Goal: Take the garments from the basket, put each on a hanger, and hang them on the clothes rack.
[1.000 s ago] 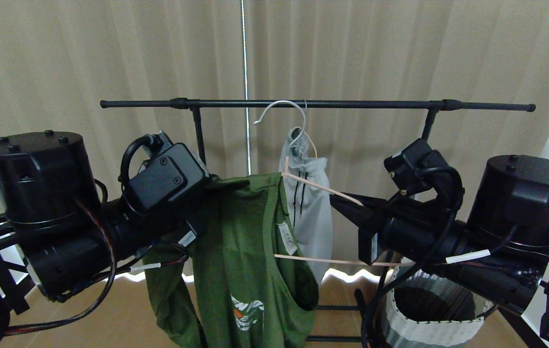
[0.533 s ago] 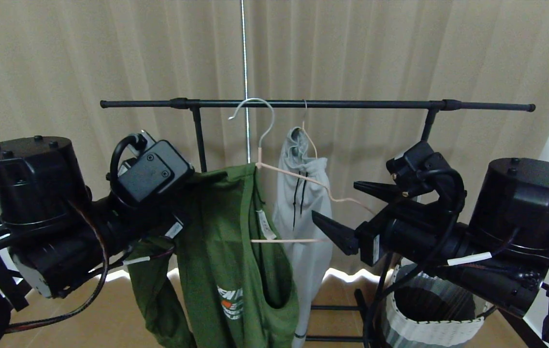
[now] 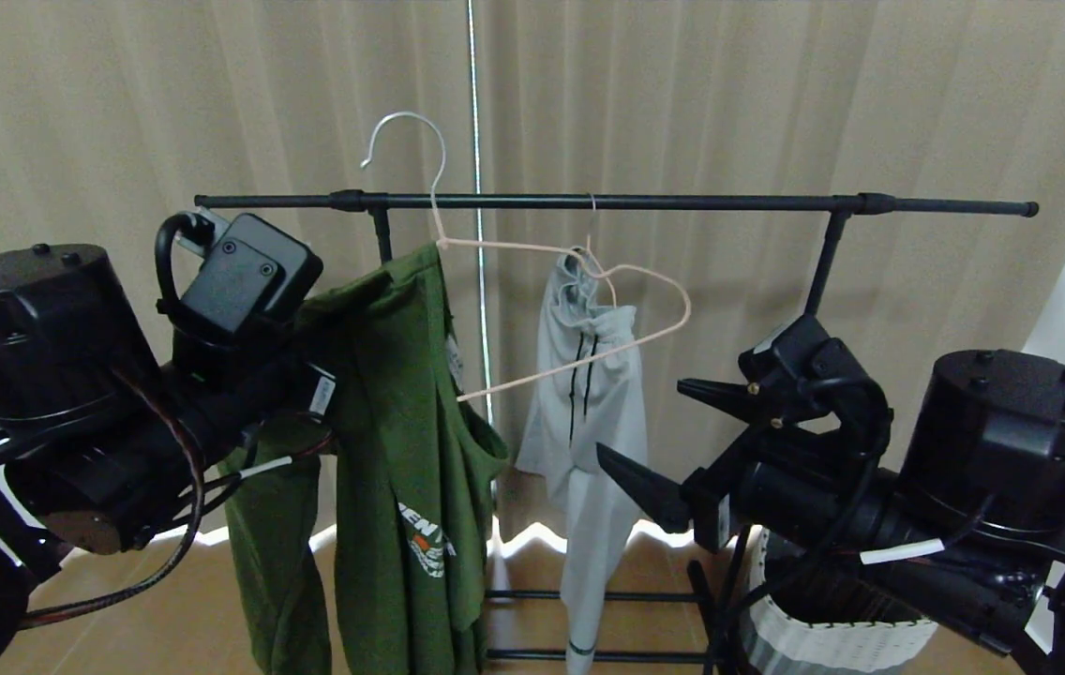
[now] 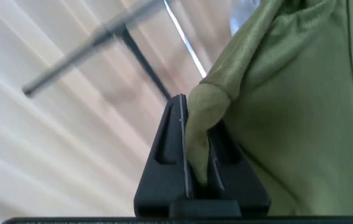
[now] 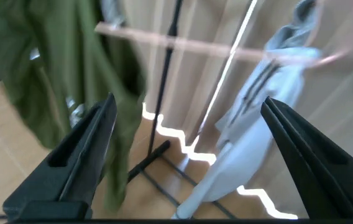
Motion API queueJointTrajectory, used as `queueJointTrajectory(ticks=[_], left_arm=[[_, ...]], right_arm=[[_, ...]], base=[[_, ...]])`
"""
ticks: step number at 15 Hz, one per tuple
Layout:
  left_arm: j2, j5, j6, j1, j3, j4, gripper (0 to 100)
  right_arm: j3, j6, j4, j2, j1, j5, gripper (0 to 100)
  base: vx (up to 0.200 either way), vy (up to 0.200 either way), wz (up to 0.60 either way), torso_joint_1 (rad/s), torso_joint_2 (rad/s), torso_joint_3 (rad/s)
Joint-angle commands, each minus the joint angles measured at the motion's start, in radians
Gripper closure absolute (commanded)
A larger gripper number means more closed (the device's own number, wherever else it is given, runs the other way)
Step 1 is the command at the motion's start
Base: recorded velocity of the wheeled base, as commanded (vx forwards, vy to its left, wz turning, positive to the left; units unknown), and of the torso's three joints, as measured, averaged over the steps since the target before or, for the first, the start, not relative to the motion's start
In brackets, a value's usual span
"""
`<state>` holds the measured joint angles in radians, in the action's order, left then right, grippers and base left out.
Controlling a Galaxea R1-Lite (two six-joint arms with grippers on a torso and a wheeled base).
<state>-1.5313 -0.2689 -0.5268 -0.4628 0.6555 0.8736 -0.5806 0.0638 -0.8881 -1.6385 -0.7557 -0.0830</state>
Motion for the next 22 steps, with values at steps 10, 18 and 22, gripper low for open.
queueJointTrajectory(ticks=[10,18,22], left_arm=[[0.039,0.005,0.002,-0.094,-0.011,0.096,100],[0.051,0.005,0.001,-0.137,-0.005,0.096,100],[0.077,0.004,0.001,-0.103,-0.005,0.096,100]], right_arm=[[-0.068,0.005,-0.198,-0.245,-0.024,-0.006,0],[-0.062,0.004,-0.200,-0.253,-0.022,-0.008,0],[0.071,0.005,-0.224,-0.211,0.019,-0.034,0]], base=[[0.000,0.000,0.00,0.000,0.00,0.000],[0.000,0.000,0.00,0.000,0.00,0.000],[0.000,0.000,0.00,0.000,0.00,0.000]])
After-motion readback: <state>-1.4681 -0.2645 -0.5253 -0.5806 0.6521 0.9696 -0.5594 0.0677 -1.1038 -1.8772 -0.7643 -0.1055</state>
